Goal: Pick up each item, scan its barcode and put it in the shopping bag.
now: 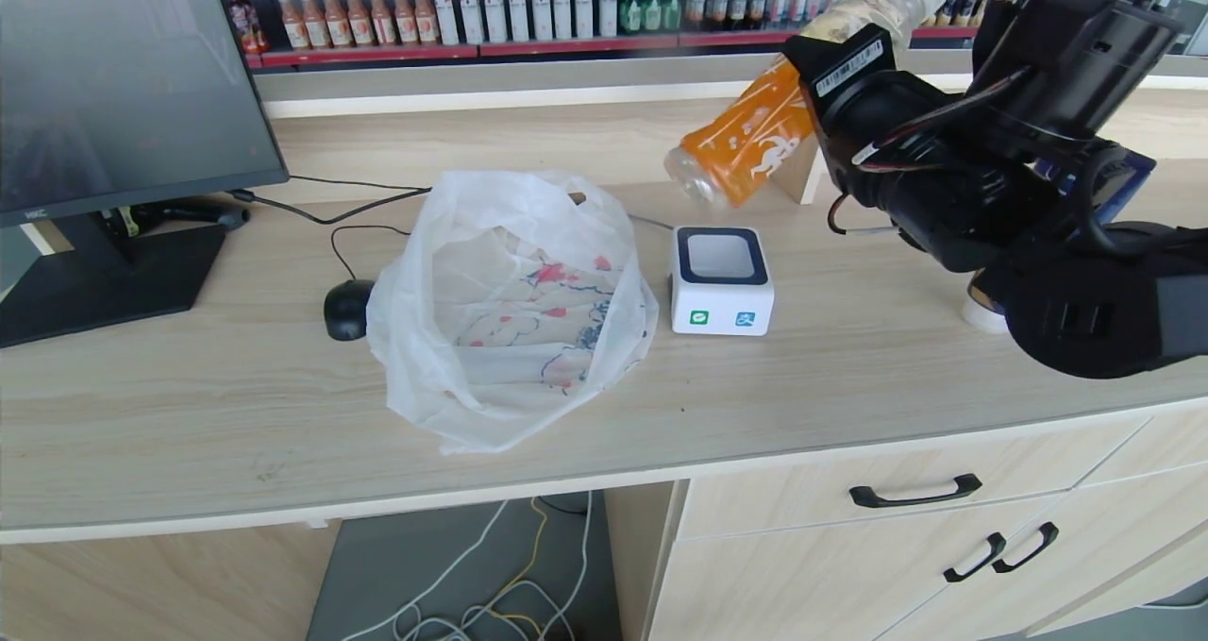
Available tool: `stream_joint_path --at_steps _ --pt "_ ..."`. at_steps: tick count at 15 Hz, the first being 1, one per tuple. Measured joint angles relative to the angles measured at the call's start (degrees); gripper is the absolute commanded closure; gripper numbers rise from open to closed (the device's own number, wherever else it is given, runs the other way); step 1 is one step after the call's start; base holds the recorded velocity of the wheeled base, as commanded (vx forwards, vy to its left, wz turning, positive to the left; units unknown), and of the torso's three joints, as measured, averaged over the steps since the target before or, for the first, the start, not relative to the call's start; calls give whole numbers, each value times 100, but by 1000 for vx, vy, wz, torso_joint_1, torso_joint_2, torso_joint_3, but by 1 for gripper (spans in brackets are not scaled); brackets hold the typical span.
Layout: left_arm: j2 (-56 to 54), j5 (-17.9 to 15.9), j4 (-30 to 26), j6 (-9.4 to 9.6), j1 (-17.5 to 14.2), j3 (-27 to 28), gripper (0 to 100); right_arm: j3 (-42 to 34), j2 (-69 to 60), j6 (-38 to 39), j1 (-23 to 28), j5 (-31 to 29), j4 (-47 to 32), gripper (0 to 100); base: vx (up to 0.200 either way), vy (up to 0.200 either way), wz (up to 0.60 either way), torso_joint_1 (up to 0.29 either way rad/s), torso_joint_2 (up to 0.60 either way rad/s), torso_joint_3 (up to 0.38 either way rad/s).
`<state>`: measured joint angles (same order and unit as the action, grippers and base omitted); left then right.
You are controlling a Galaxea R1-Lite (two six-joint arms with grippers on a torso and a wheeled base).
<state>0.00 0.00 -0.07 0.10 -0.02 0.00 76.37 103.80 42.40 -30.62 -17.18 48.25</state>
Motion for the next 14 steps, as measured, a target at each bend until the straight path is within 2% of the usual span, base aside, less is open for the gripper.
stream_joint_path --at_steps 1,4,7,11,14 --pt "0 -2 -2 0 0 0 0 0 -55 -310 -22 49 30 100 0 0 0 0 0 0" --pt "0 0 -2 20 0 0 0 -79 -325 -2059 -243 161 104 100 0 0 0 0 0 0" --pt "0 0 0 17 2 0 0 -240 -585 -3628 -391 645 279 100 0 0 0 0 0 0" --pt "0 0 -2 17 2 0 0 -898 -660 -4595 -422 1362 1180 100 0 0 0 0 0 0" --pt "0 0 -2 15 2 0 0 -1734 -673 -5159 -424 1749 1779 100 0 0 0 0 0 0"
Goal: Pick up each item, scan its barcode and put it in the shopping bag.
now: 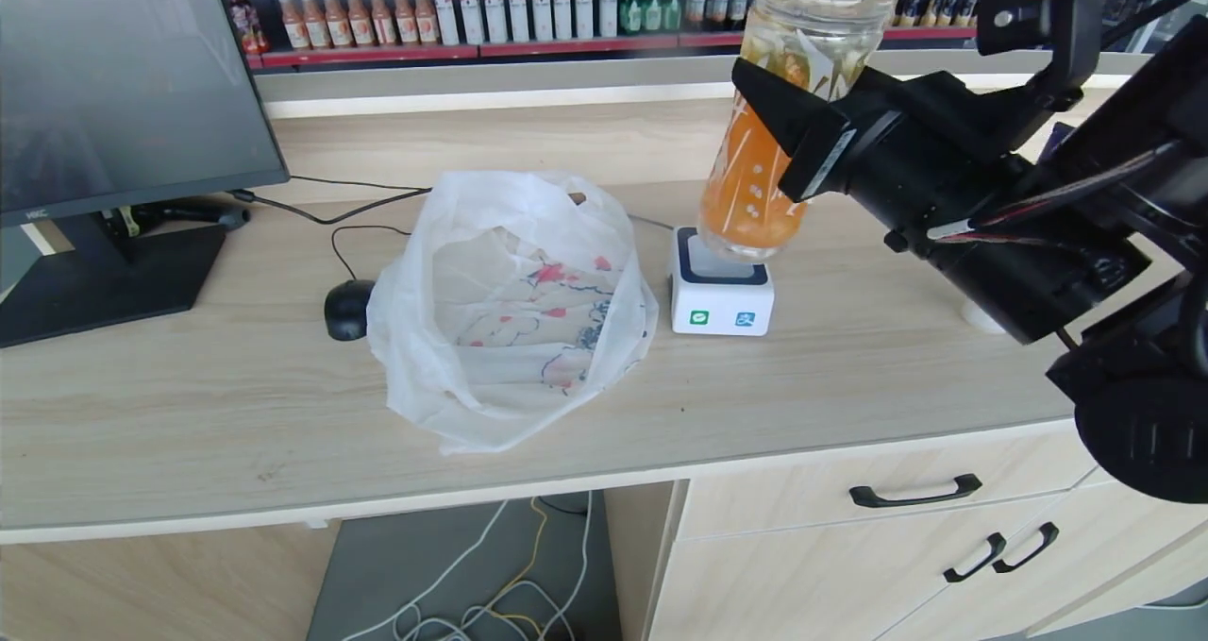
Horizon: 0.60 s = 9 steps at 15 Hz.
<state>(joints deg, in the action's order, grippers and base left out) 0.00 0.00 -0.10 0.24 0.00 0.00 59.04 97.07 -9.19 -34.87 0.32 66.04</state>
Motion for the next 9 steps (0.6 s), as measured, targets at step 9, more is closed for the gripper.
stream_joint_path --at_steps 9 --pt "0 0 0 -13 0 0 0 -811 67 -106 341 22 586 100 0 0 0 0 0 0"
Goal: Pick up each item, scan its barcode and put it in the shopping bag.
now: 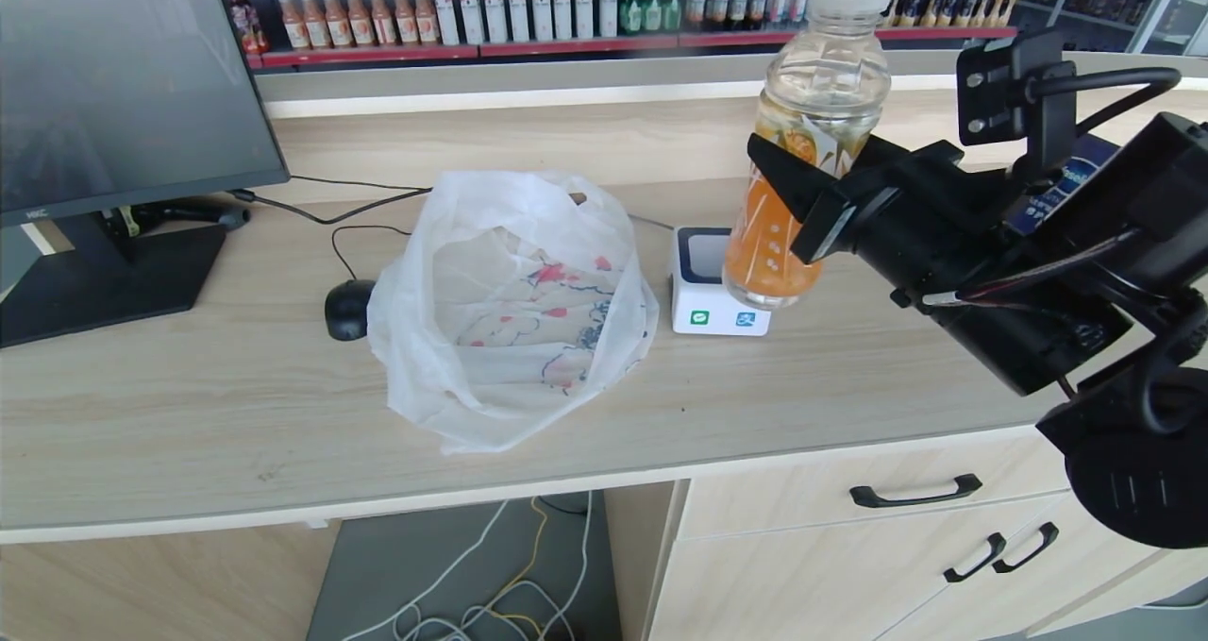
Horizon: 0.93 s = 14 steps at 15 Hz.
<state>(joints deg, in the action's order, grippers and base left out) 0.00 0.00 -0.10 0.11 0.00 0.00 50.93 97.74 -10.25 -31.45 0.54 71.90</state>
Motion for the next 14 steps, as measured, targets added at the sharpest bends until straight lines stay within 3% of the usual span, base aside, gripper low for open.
stream_joint_path --at_steps 1,14 --pt "0 0 0 0 0 0 0 -2 10 -1 32 -7 28 100 0 0 0 0 0 0" --pt "0 0 0 -44 -7 0 0 271 258 100 222 -5 104 100 0 200 0 4 3 2"
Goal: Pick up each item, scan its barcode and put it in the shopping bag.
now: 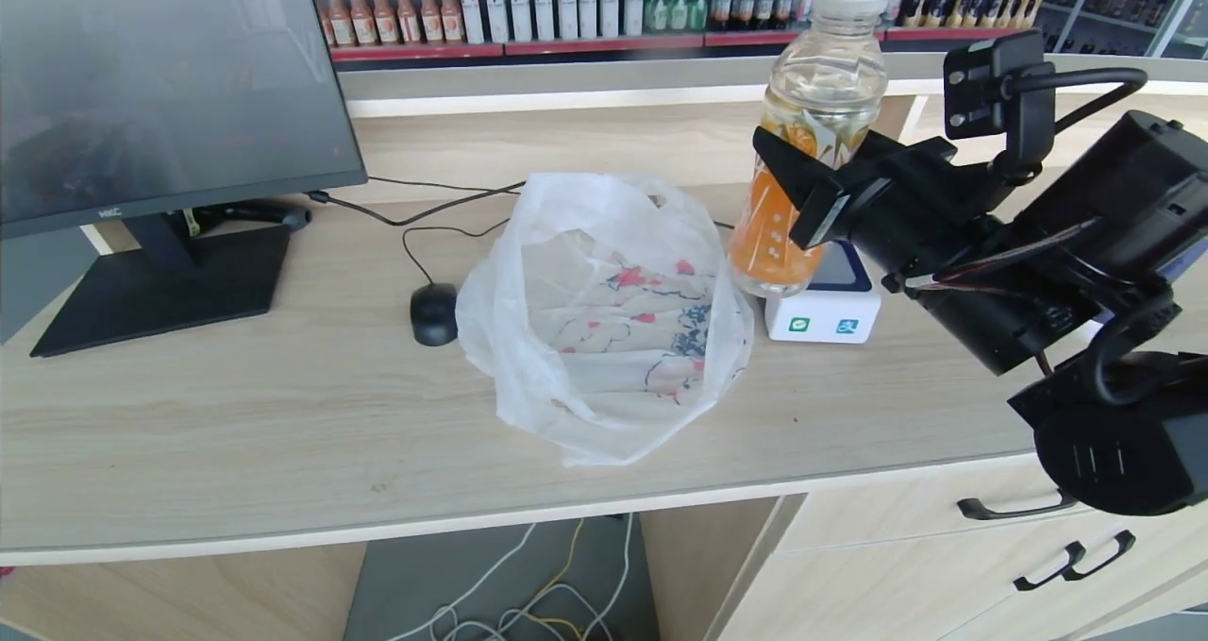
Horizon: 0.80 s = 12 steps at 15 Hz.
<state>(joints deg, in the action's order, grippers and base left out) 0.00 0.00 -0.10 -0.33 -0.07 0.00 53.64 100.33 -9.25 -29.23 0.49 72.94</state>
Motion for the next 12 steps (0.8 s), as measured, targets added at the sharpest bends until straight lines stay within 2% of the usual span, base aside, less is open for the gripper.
stream_joint_path --at_steps 3,12 --pt "0 0 7 12 5 0 0 18 30 66 68 -5 69 100 0 200 0 1 1 1" --pt "0 -2 10 17 0 0 0 171 89 69 137 -6 -177 100 0 0 0 0 0 0"
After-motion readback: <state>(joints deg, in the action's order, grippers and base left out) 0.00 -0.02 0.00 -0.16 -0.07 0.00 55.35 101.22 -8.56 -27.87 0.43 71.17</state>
